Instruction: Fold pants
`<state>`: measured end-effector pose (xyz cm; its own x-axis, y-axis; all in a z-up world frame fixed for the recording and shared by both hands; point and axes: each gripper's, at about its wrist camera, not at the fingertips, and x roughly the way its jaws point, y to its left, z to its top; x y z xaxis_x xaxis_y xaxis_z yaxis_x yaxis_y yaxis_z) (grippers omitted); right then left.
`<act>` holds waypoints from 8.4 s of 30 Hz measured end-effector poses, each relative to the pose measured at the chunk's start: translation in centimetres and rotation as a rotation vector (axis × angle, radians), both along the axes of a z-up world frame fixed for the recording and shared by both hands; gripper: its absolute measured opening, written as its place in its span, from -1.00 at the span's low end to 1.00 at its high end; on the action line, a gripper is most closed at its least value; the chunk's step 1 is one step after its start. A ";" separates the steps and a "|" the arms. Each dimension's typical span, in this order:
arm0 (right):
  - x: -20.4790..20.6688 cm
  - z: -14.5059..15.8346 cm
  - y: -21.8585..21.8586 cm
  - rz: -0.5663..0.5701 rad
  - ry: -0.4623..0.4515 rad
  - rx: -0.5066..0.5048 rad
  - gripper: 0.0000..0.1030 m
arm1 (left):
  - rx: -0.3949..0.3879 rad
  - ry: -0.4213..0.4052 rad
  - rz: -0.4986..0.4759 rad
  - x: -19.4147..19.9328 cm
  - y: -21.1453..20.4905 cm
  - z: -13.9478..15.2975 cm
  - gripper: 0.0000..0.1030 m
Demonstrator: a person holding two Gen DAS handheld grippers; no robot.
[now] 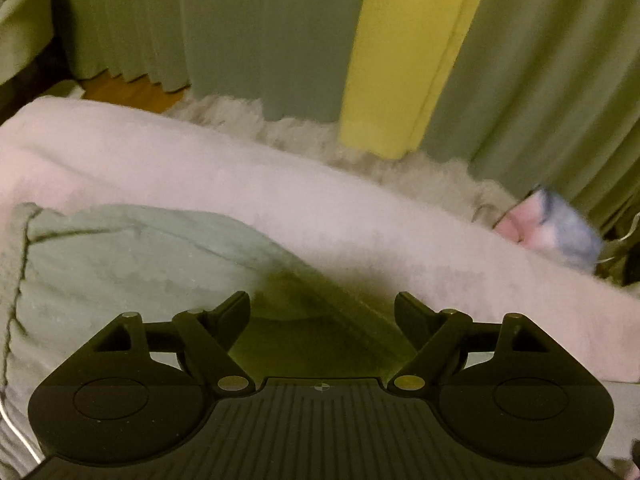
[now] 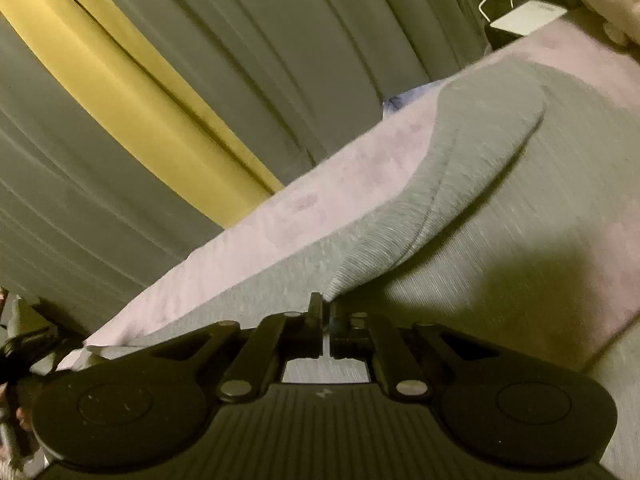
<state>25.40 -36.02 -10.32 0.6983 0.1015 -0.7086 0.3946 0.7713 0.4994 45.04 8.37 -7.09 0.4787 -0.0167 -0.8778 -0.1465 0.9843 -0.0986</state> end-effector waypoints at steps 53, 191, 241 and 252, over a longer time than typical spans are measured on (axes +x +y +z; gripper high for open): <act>-20.5 2.9 2.4 0.020 0.117 -0.358 0.18 | -0.022 -0.180 0.403 -28.4 16.4 -2.5 -0.16; -32.2 -4.8 -11.0 -0.344 0.105 -0.158 0.95 | 0.178 -0.055 -0.171 -39.5 -12.0 -4.7 0.84; -32.3 -5.0 -13.3 -0.428 0.029 -0.136 -0.37 | 0.225 -0.039 -0.177 -38.4 -12.5 -6.8 0.86; -32.1 -4.0 -12.7 -0.409 0.022 -0.170 -0.81 | 0.208 -0.043 -0.182 -38.5 -11.9 -6.5 0.74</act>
<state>-6.72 -48.72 -14.33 0.6416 -0.2994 -0.7062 0.6934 0.6199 0.3672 6.59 -3.57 -13.57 0.5210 0.0724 -0.8505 0.0344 0.9938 0.1056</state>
